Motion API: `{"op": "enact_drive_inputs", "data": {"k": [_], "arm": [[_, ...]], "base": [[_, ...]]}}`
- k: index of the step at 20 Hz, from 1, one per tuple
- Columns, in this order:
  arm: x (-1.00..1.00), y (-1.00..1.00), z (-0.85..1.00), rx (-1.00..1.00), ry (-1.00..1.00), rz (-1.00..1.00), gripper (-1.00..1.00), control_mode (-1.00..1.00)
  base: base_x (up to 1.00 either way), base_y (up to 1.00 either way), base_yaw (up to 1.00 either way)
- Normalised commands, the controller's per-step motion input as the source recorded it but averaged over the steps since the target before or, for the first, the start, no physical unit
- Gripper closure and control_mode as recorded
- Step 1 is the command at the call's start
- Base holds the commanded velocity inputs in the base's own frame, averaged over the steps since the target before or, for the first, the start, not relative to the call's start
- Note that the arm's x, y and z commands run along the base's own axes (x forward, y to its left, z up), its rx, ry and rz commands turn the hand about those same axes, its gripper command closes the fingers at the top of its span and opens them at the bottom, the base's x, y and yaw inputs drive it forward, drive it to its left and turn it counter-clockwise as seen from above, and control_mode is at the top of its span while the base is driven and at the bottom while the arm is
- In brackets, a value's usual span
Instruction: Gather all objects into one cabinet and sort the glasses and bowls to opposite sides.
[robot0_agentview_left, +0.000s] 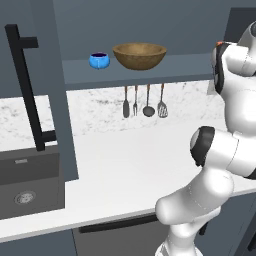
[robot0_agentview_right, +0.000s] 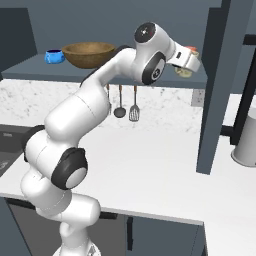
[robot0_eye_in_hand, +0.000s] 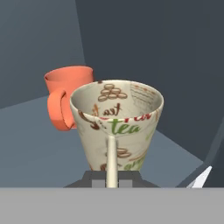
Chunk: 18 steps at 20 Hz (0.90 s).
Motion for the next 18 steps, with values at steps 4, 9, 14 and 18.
{"op": "enact_drive_inputs", "data": {"k": [4,9,14,18], "arm": [[0.17,-0.13,0.00,0.00,0.00,0.00,1.00,-1.00],[0.13,-0.17,0.00,0.00,0.00,0.00,1.00,-1.00],[0.01,-0.12,0.00,0.00,0.00,0.00,1.00,-1.00],[0.00,-0.01,-0.02,0.00,0.00,0.00,1.00,-1.00]], "base": [[0.00,0.00,0.00],[0.00,0.00,0.00],[0.00,0.00,0.00],[0.00,0.00,0.00]]}}
